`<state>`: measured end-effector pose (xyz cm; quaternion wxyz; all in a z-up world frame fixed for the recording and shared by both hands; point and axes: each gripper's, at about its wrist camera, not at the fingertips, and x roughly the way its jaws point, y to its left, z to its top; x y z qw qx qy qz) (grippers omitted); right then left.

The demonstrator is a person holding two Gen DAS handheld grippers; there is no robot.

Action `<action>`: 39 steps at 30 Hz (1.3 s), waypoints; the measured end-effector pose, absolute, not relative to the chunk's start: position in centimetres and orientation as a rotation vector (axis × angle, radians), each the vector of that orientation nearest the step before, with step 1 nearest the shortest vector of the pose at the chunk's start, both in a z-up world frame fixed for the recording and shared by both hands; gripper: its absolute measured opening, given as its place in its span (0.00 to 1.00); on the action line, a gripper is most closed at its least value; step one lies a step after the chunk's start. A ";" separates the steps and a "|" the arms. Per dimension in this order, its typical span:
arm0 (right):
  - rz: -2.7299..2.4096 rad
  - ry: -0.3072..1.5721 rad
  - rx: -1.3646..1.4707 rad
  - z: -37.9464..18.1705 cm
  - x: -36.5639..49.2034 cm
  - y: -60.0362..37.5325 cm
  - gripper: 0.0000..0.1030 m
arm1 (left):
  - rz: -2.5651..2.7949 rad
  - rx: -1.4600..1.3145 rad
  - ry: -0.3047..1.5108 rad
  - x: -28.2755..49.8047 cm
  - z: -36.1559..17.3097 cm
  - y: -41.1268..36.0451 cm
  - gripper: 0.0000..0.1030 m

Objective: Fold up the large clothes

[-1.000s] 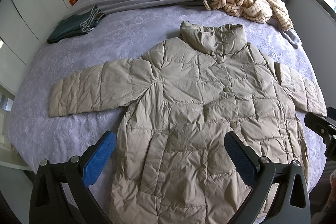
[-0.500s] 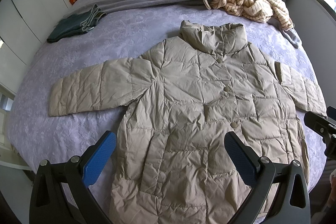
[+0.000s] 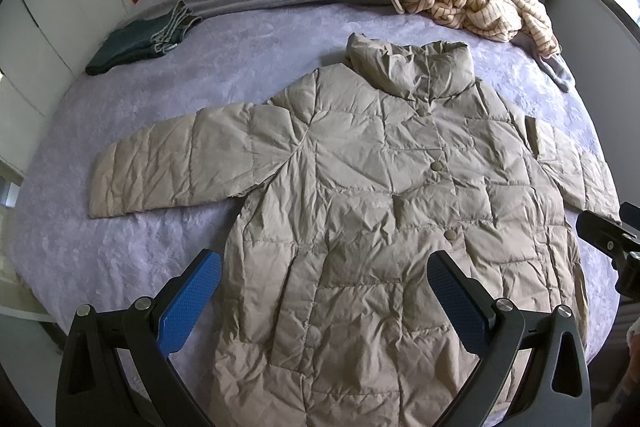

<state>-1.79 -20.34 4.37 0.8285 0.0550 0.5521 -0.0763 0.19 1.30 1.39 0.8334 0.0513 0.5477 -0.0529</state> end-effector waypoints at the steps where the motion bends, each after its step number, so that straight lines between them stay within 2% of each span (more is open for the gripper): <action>1: -0.162 1.174 0.115 4.3 -1.7 -20.2 1.00 | -0.110 0.104 1.162 0.2 1.4 1.6 1.00; 15: -0.043 1.226 0.157 0.0 1.4 -13.4 1.00 | -0.070 -0.130 1.252 3.8 -4.9 13.4 1.00; 23: 0.027 1.348 0.156 -5.4 4.0 -7.5 1.00 | -0.160 -0.536 1.232 7.1 -12.7 22.5 1.00; 29: 0.068 1.361 0.181 -8.6 5.4 -4.5 1.00 | -0.159 -0.753 1.247 10.8 -18.2 26.7 1.00; 39: 0.077 1.301 0.219 -10.9 9.8 -2.8 1.00 | 0.045 -0.800 1.073 19.1 -20.2 34.9 0.99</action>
